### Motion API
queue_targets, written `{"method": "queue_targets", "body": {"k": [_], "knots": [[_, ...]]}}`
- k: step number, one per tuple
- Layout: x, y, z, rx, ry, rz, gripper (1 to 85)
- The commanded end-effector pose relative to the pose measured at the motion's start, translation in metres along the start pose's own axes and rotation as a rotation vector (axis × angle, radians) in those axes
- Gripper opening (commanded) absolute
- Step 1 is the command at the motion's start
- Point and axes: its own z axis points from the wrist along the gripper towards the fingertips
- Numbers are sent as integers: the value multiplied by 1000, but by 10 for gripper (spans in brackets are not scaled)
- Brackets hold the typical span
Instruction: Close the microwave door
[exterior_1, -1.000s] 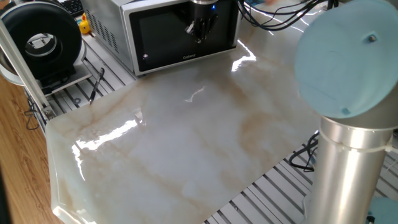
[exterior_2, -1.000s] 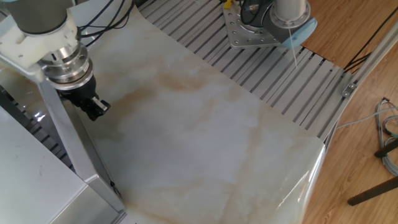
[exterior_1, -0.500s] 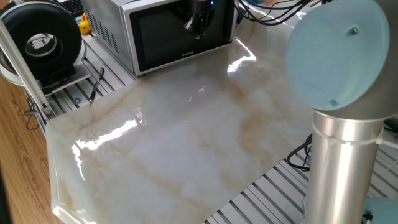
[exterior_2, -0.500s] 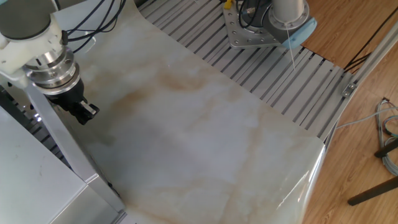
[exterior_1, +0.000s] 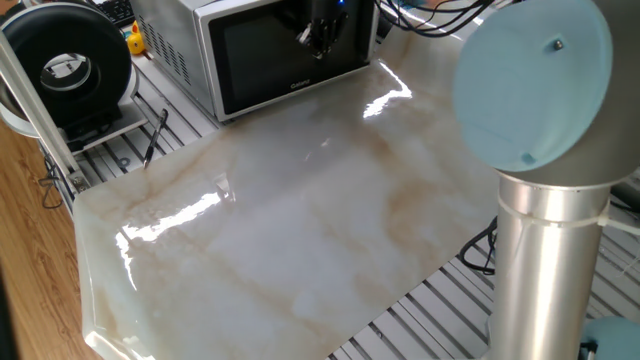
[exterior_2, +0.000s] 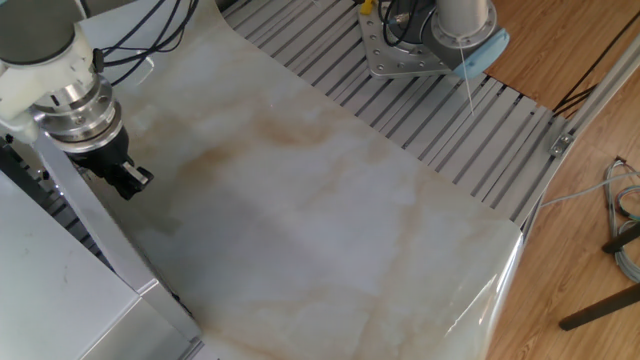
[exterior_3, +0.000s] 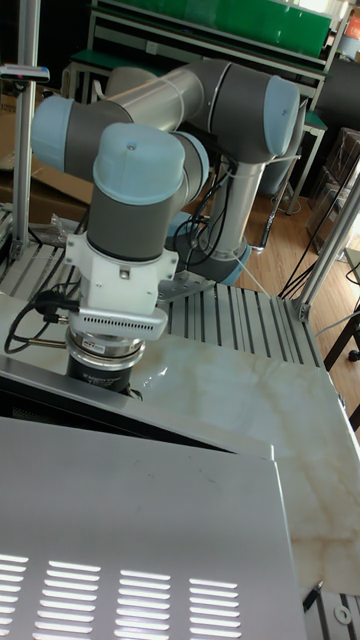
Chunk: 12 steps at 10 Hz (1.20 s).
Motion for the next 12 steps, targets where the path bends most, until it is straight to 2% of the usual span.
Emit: {"method": "queue_targets", "body": {"k": [1,3,4,6,8,12], "knots": [[-10,-9,3,7,1,-26,13],[-13,-6,6,-3,-3,-30,13],[-16,3,6,-37,-17,-4,13],[-17,1,6,-31,-23,-10,13],[-17,-10,5,7,-18,-38,13],[-27,-12,6,12,-3,-63,13]]}}
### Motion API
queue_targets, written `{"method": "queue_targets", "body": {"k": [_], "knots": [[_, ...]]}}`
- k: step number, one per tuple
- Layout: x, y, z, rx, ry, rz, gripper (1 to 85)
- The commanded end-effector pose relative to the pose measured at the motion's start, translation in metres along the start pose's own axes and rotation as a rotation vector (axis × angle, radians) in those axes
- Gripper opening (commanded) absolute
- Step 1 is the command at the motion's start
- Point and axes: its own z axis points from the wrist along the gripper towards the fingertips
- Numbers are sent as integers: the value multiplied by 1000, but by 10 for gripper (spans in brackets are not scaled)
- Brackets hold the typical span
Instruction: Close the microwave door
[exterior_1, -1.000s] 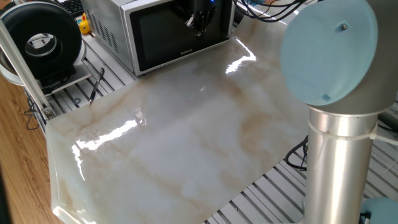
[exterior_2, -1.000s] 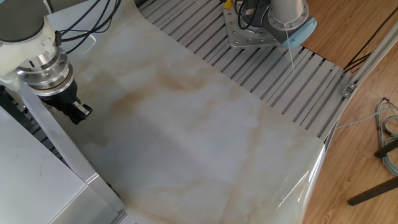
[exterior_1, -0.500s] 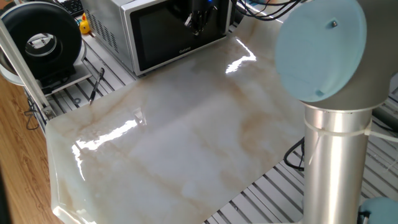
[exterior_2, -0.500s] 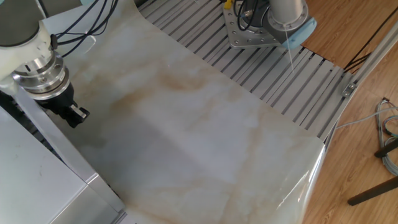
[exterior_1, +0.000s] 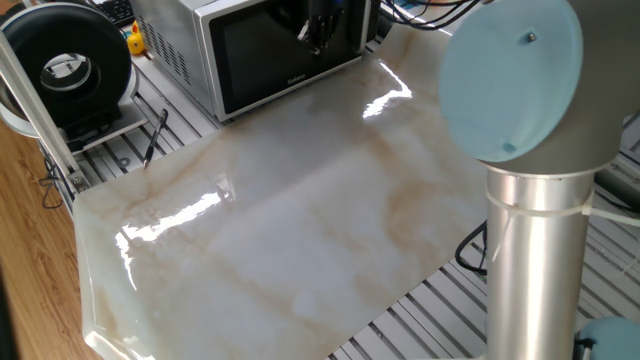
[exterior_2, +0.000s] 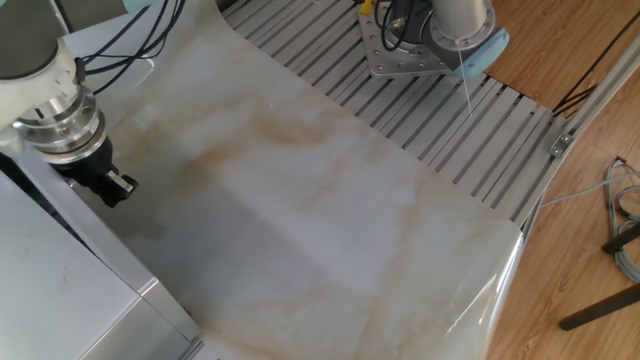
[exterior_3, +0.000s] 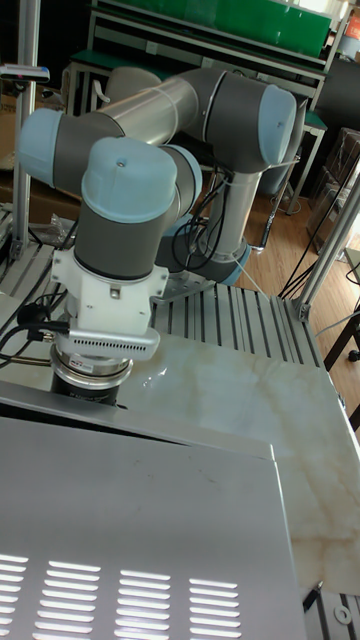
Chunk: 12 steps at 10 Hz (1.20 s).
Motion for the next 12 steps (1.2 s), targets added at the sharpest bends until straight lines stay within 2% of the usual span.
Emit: {"method": "queue_targets", "body": {"k": [1,2,3,4,5,6,8,10,12], "knots": [[-9,-3,-3,12,15,-13,13],[-12,1,-3,1,6,-18,13],[-15,11,-3,-40,-23,-7,13],[-19,17,-3,-63,-44,7,13],[-19,13,-3,-45,-47,-7,13],[-20,14,-3,-50,-48,-14,13],[-16,14,-3,-47,-32,-20,13],[-14,9,-4,-26,-14,-27,13],[-20,11,-5,-36,-13,-27,13]]}}
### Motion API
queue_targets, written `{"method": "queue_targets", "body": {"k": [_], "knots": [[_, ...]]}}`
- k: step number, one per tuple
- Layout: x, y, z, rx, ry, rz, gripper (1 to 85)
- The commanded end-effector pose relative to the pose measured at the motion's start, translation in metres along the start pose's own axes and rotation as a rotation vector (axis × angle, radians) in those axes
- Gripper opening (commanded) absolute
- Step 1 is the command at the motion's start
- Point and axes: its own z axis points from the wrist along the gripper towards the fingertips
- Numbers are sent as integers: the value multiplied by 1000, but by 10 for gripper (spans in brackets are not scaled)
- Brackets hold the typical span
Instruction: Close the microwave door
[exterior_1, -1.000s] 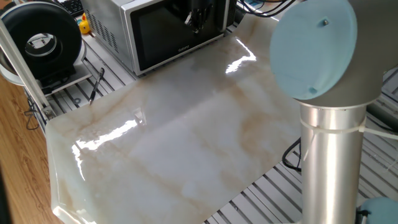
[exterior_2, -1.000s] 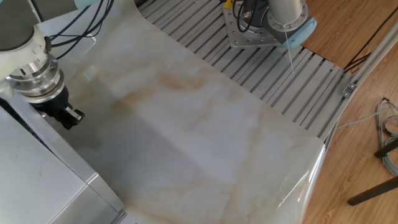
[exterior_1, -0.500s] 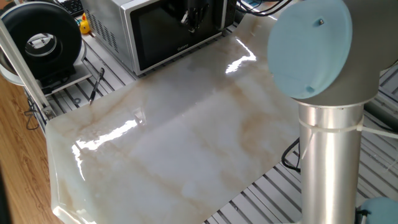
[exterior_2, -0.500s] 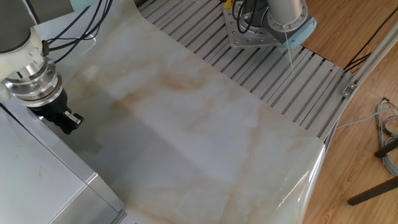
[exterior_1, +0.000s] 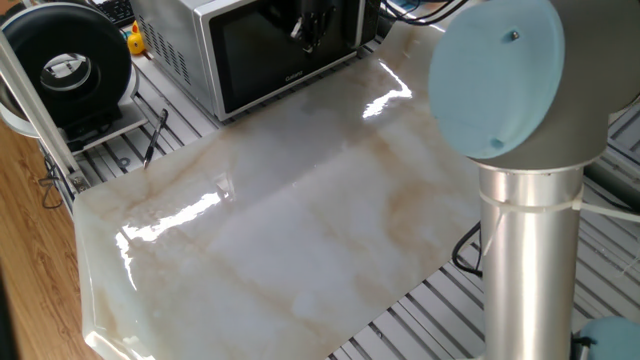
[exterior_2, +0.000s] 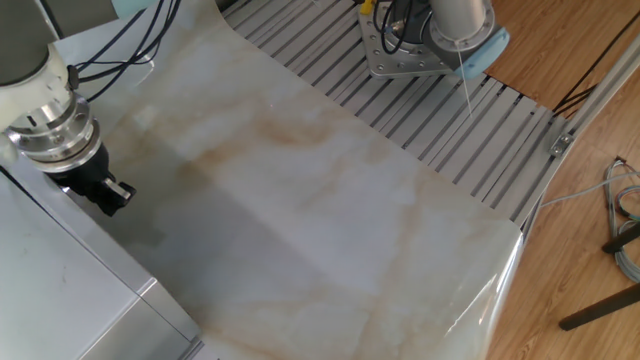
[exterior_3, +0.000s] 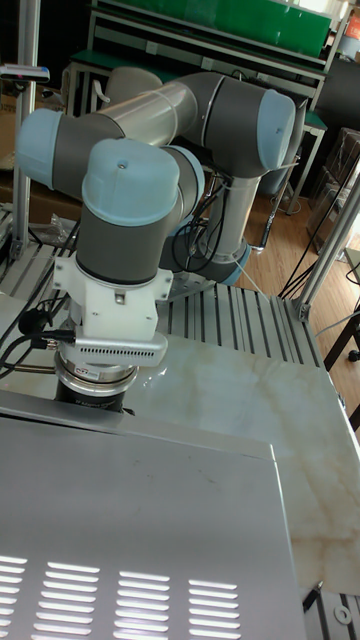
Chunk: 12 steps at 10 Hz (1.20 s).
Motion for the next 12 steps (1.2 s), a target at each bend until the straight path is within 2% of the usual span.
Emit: {"method": "queue_targets", "body": {"k": [1,2,3,7,8,10,12], "knots": [[-6,0,-4,8,10,-1,13],[-9,2,-5,6,8,2,13],[-11,5,-5,-12,1,6,13],[-12,4,-5,-6,-5,6,13],[-7,11,-8,-35,-32,16,13],[7,12,-13,-38,-25,22,13],[7,15,-15,-40,0,41,13]]}}
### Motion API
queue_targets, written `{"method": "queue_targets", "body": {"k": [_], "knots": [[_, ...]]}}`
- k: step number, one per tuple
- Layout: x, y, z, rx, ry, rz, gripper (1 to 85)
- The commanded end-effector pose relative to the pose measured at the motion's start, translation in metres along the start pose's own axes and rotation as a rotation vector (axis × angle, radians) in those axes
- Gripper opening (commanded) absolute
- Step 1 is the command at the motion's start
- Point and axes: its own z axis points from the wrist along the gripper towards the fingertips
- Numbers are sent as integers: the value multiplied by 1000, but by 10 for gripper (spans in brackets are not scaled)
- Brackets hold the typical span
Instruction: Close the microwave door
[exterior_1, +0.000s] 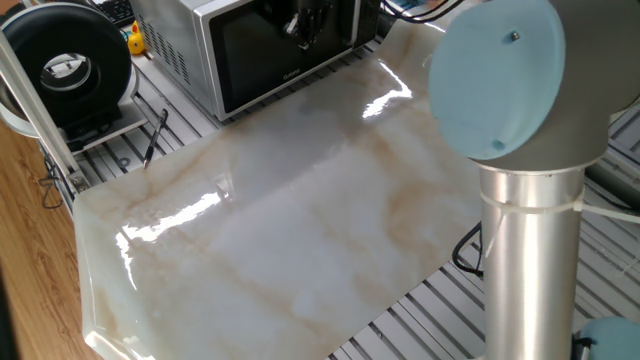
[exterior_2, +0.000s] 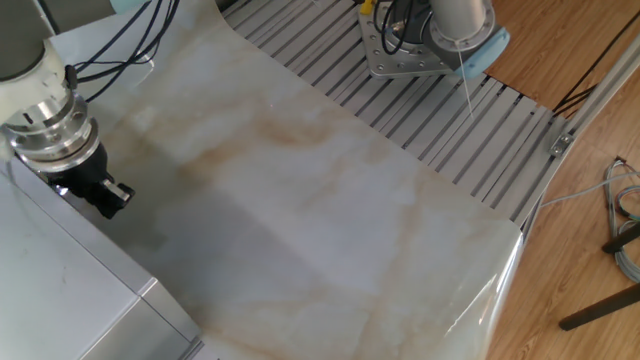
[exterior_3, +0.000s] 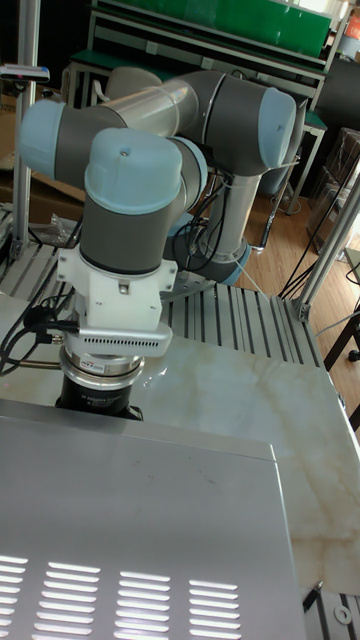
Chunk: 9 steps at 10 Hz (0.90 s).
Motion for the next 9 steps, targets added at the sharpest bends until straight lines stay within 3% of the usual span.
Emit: {"method": "queue_targets", "body": {"k": [1,4,6,7,8,9], "knots": [[5,10,-6,-25,3,33,13],[21,33,-14,-15,8,79,13],[30,48,-10,-14,-13,94,13],[30,44,-10,1,-22,81,13],[37,21,-11,92,7,-4,13],[41,27,-11,66,23,-32,13]]}}
